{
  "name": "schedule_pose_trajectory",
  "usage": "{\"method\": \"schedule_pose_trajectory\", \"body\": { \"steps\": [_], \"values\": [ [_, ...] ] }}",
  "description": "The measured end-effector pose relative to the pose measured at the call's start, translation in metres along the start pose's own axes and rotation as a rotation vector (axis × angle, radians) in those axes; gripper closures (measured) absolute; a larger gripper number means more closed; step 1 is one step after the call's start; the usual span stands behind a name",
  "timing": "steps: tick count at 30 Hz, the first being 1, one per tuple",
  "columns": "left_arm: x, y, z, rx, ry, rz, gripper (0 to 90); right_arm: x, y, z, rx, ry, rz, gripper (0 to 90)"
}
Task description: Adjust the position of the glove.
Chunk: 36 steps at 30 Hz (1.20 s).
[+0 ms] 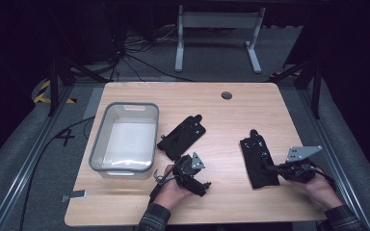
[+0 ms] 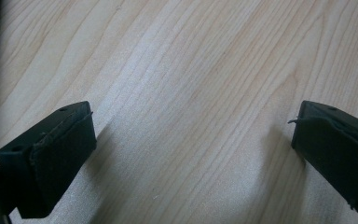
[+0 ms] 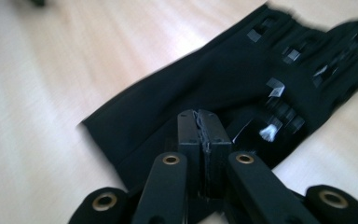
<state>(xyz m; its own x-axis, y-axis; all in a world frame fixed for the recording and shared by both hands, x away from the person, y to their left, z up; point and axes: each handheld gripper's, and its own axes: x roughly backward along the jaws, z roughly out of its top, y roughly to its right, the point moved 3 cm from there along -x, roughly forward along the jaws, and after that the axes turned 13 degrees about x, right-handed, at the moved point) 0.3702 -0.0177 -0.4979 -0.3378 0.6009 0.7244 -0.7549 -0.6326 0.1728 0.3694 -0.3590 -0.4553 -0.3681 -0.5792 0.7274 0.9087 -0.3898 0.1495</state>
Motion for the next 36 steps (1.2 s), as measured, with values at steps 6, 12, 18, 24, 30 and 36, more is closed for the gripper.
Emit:
{"method": "schedule_pose_trajectory", "body": {
  "steps": [6,12,18,24,30,36],
  "values": [
    [0.0,0.0,0.0,-0.002,-0.001,-0.002,0.0,-0.014,0.036,0.014,-0.016,0.011,-0.054,89.6],
    [0.0,0.0,0.0,-0.002,-0.001,-0.002,0.0,-0.032,0.065,0.015,-0.043,-0.021,-0.084,89.8],
    [0.0,0.0,0.0,-0.006,-0.002,-0.003,0.0,-0.04,0.07,0.011,-0.045,-0.059,-0.089,89.9],
    [0.0,0.0,0.0,-0.006,-0.002,-0.003,0.0,-0.036,0.066,0.003,-0.057,-0.07,-0.084,89.9],
    [0.0,0.0,0.0,-0.005,-0.002,-0.003,0.0,-0.023,0.063,-0.009,-0.075,-0.08,-0.093,89.8],
    [0.0,0.0,0.0,-0.005,-0.002,-0.003,0.0,-0.012,0.059,-0.008,-0.081,-0.031,-0.11,83.7]
  ]
}}
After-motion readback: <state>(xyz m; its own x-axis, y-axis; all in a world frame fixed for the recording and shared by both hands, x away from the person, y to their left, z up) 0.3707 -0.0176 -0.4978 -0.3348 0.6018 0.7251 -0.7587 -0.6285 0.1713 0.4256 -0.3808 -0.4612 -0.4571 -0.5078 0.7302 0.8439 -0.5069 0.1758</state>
